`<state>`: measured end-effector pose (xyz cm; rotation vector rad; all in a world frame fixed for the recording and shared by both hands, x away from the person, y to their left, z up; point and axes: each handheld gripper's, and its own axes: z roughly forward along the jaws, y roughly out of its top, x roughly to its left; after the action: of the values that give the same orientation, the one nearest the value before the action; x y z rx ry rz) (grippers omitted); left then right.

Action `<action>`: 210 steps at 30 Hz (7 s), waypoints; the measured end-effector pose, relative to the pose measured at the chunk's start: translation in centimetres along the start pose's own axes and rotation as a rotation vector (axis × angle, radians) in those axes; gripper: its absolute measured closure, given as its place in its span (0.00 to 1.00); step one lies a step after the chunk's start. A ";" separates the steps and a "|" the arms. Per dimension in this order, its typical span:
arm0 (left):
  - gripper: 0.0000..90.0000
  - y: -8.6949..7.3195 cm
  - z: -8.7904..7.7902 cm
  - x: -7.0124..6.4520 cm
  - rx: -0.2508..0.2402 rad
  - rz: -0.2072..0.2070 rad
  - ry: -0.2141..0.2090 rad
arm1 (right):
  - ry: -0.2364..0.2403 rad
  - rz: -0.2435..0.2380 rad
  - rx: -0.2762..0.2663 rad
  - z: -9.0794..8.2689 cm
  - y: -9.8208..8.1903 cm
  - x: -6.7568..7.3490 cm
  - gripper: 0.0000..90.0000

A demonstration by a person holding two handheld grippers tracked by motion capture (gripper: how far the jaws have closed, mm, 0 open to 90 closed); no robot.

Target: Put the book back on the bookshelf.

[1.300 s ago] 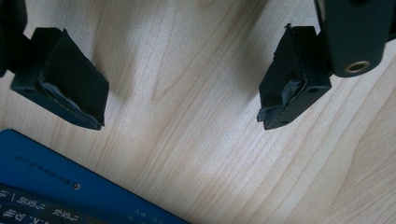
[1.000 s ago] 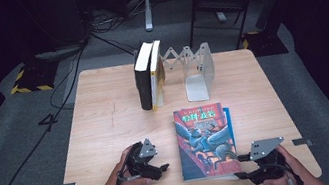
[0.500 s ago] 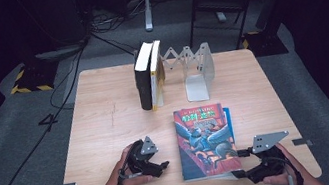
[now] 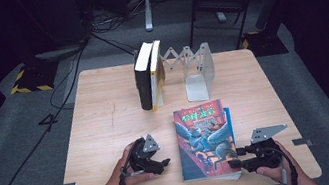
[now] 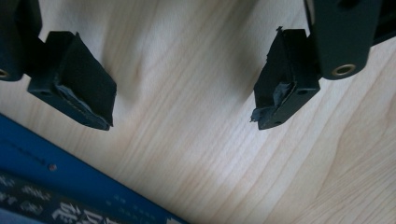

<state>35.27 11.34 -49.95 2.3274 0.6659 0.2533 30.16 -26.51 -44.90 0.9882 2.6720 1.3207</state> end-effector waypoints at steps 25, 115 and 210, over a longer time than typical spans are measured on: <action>0.74 4.4 2.1 3.3 -0.178 0.020 -0.066 | 0.002 -0.125 -0.027 1.0 0.2 -0.5 0.72; 0.99 9.1 -5.3 3.1 -0.472 0.103 -0.164 | -0.294 -0.610 -0.136 1.3 0.4 0.9 0.93; 0.81 10.7 -4.2 -2.7 -0.525 0.117 -0.056 | -0.408 -0.358 -0.381 -1.2 2.2 -3.2 0.74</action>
<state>35.66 5.59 -39.65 1.8606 0.3773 0.3664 33.60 -28.11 -43.37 0.6147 2.0689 1.3079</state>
